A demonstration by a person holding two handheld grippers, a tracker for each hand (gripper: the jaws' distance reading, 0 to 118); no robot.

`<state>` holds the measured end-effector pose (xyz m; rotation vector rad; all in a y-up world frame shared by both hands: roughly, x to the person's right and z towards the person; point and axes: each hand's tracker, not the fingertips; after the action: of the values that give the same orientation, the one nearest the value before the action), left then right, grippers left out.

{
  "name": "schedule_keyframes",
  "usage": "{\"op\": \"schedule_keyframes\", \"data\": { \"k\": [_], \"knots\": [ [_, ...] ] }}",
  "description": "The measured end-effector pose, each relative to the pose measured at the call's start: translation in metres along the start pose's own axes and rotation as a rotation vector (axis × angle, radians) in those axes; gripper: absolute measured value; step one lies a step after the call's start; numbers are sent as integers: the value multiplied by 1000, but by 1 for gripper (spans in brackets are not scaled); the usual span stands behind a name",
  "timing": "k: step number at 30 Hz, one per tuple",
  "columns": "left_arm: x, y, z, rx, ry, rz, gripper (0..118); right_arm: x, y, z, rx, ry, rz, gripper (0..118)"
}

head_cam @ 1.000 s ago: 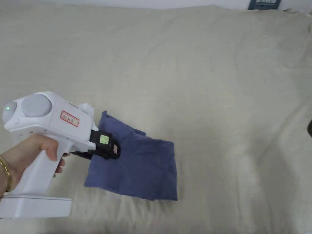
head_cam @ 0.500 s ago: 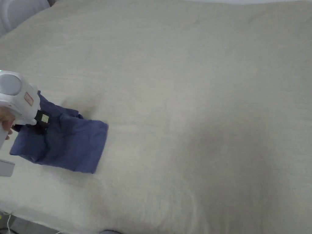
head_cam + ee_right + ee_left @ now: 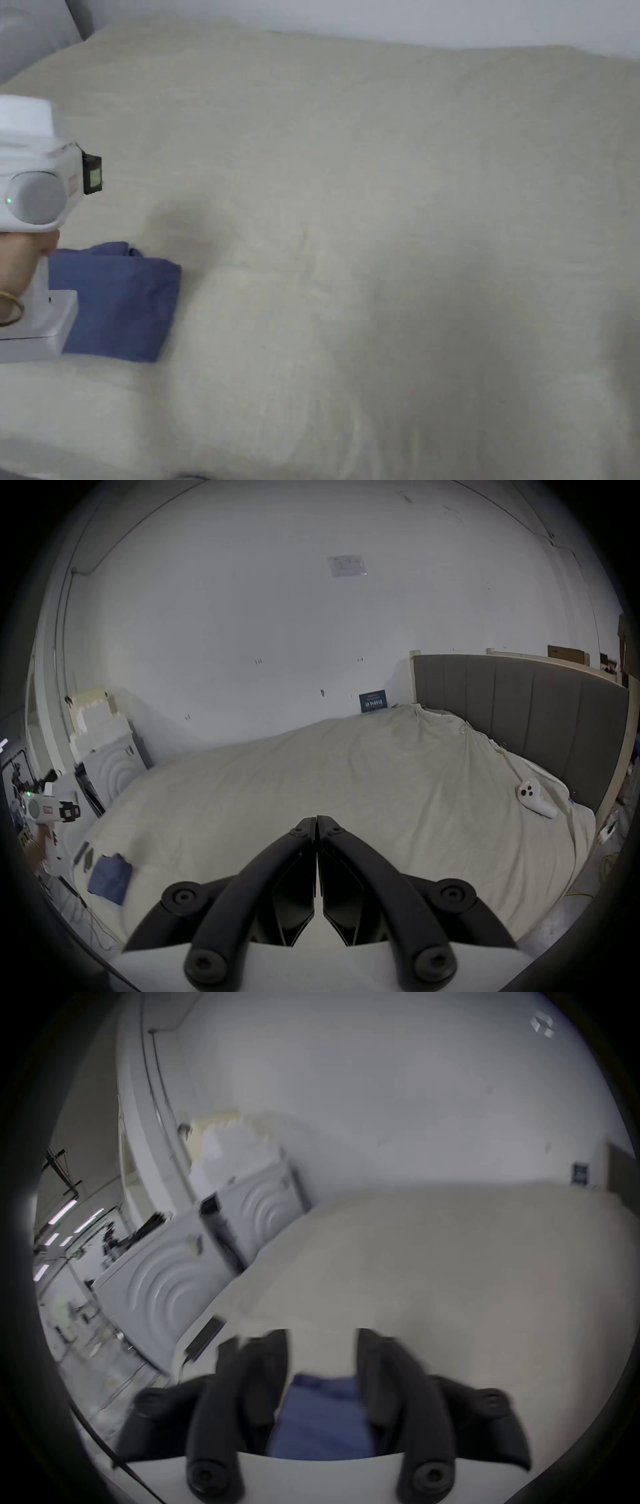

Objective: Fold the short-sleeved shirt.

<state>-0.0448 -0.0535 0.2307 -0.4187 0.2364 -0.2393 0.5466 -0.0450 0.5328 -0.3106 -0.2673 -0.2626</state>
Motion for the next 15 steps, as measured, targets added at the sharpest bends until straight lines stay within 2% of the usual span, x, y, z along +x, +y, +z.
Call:
{"op": "schedule_keyframes", "data": {
  "k": [1,3,5,9,10,13,15],
  "knots": [
    [14,5,17,48,-34,16,7,4,5,2,8,27,-18,0],
    [43,14,54,144,-124,48,0,8,17,6,29,54,7,0],
    [69,21,86,221,-188,68,0,11,29,12,68,55,76,0],
    [115,26,135,330,-294,117,0,7,22,9,120,64,124,0],
    [126,26,145,349,-324,120,0,-39,29,-26,127,62,143,0],
    [155,22,167,410,-363,95,0,-46,25,-28,170,51,198,0],
    [171,18,179,432,-387,79,0,-68,42,-12,195,40,230,0]
  ]
}}
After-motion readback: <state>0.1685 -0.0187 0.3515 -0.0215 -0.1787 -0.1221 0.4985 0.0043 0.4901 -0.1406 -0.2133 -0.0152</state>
